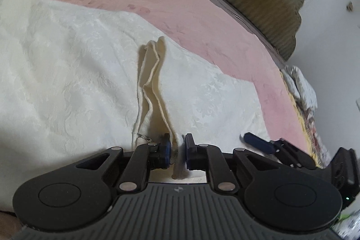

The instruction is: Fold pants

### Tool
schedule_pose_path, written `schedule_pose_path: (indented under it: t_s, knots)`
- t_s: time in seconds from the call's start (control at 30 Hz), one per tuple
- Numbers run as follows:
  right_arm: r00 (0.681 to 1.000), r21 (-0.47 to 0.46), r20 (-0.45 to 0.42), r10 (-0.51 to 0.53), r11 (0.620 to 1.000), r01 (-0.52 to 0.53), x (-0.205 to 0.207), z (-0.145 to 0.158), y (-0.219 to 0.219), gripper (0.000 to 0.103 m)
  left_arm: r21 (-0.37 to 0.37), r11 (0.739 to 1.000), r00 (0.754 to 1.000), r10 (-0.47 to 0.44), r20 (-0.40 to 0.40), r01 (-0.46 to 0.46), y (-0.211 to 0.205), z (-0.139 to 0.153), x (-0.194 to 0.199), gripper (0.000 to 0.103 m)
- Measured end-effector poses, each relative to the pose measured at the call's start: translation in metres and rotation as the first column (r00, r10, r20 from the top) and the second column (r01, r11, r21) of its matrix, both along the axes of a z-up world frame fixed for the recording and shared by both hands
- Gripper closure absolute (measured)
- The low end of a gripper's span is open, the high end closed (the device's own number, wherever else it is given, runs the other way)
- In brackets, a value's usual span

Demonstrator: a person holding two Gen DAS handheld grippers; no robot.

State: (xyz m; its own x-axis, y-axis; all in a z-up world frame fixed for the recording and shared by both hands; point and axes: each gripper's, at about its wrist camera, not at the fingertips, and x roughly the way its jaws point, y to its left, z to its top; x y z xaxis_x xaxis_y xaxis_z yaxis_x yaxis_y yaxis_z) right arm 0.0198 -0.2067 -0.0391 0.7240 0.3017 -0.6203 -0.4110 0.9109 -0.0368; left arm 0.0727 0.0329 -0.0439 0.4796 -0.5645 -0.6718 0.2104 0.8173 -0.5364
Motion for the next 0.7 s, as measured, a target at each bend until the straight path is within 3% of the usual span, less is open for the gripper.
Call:
schedule_pose_path:
  t_s: [0.17,0.2,0.27,0.37,0.47,0.6,0.7]
  knots:
    - [0.998,0.029,-0.058,-0.014,0.999,0.016,-0.001,0.01,-0.015,0.035,0.16,0.986,0.993,-0.055,0.1,0.038,-0.017,0.012,-0.011,0.077]
    - [0.999,0.038,-0.039,-0.033,0.999,0.035,0.0,0.015,-0.015,0.035,0.195,0.98,0.991,-0.062,0.12,0.038,-0.019,0.015,-0.014,0.069]
    - [0.998,0.08,-0.001,-0.071,0.994,0.07,0.005,0.022,-0.017,0.035,0.263,0.964,0.984,-0.065,0.164,0.019,-0.02,0.022,-0.019,0.069]
    - [0.992,0.167,0.026,-0.124,0.979,0.118,0.021,0.028,-0.021,0.034,0.36,0.932,0.972,-0.04,0.232,-0.048,-0.023,0.032,-0.021,0.06]
    - [0.984,0.249,-0.025,-0.178,0.952,0.178,0.044,0.025,-0.027,0.021,0.409,0.909,0.958,-0.046,0.282,-0.077,-0.029,0.044,-0.013,0.05]
    - [0.966,0.321,-0.121,-0.228,0.912,0.255,0.076,0.016,-0.034,0.008,0.428,0.9,0.924,-0.09,0.372,-0.085,-0.051,0.056,0.002,0.024]
    - [0.946,0.322,-0.194,-0.258,0.894,0.31,0.095,0.0,-0.041,0.0,0.464,0.883,0.913,-0.13,0.387,-0.071,-0.072,0.053,0.018,0.023]
